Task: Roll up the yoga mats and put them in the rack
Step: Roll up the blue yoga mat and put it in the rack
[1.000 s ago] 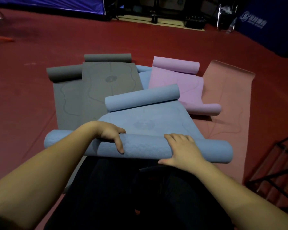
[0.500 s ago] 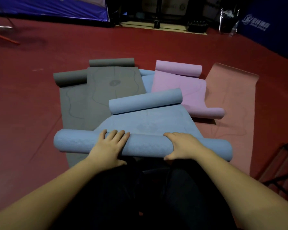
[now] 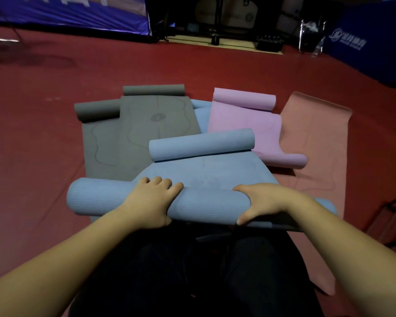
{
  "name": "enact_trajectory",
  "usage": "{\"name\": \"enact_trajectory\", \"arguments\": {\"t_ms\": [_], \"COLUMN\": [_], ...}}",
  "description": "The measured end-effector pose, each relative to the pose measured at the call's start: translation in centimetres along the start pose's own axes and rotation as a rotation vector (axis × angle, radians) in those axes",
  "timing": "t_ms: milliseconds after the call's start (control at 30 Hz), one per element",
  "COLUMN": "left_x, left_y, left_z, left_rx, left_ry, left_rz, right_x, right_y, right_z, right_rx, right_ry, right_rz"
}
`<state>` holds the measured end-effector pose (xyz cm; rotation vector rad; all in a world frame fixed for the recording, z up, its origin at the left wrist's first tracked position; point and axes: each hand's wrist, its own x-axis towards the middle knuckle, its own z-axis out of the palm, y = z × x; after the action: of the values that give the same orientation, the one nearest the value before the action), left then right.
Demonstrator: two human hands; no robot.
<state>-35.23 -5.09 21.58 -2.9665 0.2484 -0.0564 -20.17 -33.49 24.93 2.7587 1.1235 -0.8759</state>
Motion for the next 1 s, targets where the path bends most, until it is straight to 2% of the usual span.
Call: {"name": "enact_trajectory", "arguments": {"t_ms": [100,200,300,367,533,633,833,900,1000], "left_x": [0.4,1.3,2.5,3.5,5.8,6.9,6.7,6.0,4.6], "left_y": [0.2,-0.3,-1.4,-2.0,-3.2,-3.7,-4.3,-4.2,-3.4], "left_z": [-0.3,-0.1,0.3,0.3,0.2,0.3,1.0,1.1,1.6], "left_rx": [-0.069,-0.162,-0.273,-0.373,-0.562,-0.637,-0.705,-0.629,-0.374], "left_ry": [-0.18,-0.31,-0.405,-0.475,-0.672,-0.757,-0.728,-0.617,-0.392], "left_rz": [-0.013,-0.018,-0.043,-0.061,-0.089,-0.085,-0.092,-0.063,-0.018], "right_x": [0.3,1.1,1.2,0.8,0.0,0.5,1.9,2.3,2.8], "right_y": [-0.1,0.1,0.3,0.0,-1.6,-2.0,-1.4,-1.1,-0.4], "right_z": [0.5,1.1,1.4,1.9,4.9,6.3,5.5,5.1,4.4], "right_rx": [0.058,0.131,0.111,0.01,-0.199,-0.226,-0.206,-0.192,-0.159], "right_ry": [-0.07,-0.045,0.03,0.085,0.31,0.39,0.36,0.332,0.276], "right_rz": [0.0,-0.031,-0.06,-0.055,0.033,0.078,0.06,0.047,0.038]}}
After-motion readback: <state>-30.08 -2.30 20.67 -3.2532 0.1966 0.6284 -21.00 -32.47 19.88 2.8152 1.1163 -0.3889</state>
